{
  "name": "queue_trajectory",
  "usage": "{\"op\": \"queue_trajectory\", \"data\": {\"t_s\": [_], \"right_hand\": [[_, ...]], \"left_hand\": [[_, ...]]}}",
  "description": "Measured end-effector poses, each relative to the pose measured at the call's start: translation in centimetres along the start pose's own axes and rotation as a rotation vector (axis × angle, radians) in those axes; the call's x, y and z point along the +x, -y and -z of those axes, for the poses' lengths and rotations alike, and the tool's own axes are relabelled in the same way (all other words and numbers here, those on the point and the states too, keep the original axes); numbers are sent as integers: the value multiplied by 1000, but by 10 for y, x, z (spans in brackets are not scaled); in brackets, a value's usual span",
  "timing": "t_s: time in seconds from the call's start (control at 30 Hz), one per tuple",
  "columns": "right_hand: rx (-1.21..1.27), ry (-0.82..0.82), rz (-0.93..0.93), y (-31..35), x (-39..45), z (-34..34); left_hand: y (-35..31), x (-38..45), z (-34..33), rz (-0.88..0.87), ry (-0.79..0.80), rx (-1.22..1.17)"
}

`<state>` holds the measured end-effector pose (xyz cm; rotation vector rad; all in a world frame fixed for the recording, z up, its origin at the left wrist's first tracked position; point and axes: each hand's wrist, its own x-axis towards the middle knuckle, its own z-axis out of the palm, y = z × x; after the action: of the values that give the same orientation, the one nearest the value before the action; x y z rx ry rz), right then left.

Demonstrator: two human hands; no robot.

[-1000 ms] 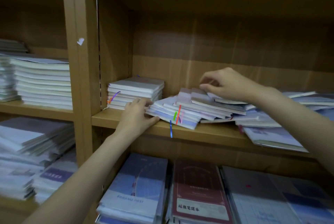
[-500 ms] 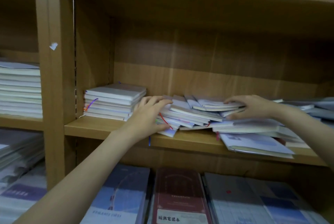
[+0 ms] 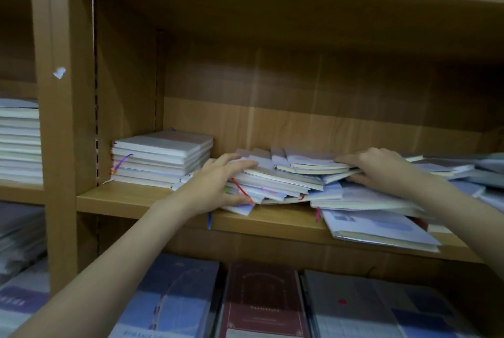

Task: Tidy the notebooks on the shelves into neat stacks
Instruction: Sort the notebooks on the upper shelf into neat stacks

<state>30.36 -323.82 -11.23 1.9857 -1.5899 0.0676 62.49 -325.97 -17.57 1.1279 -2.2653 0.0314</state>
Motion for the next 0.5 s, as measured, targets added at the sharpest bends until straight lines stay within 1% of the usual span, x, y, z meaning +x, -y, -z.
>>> {"op": "queue_trajectory", "data": {"t_s": [0.17, 0.27, 0.33, 0.4, 0.5], "right_hand": [[264, 133, 89, 13, 2, 26], [429, 213, 78, 16, 6, 34], [375, 241, 48, 19, 8, 30], [257, 191, 38, 27, 11, 25], [91, 137, 45, 43, 14, 23]], "left_hand": [[-1, 0, 0, -8, 45, -28], [4, 0, 2, 21, 4, -46], [5, -1, 2, 27, -53, -32], [4, -3, 3, 35, -107, -6], [4, -5, 5, 58, -137, 17]]}}
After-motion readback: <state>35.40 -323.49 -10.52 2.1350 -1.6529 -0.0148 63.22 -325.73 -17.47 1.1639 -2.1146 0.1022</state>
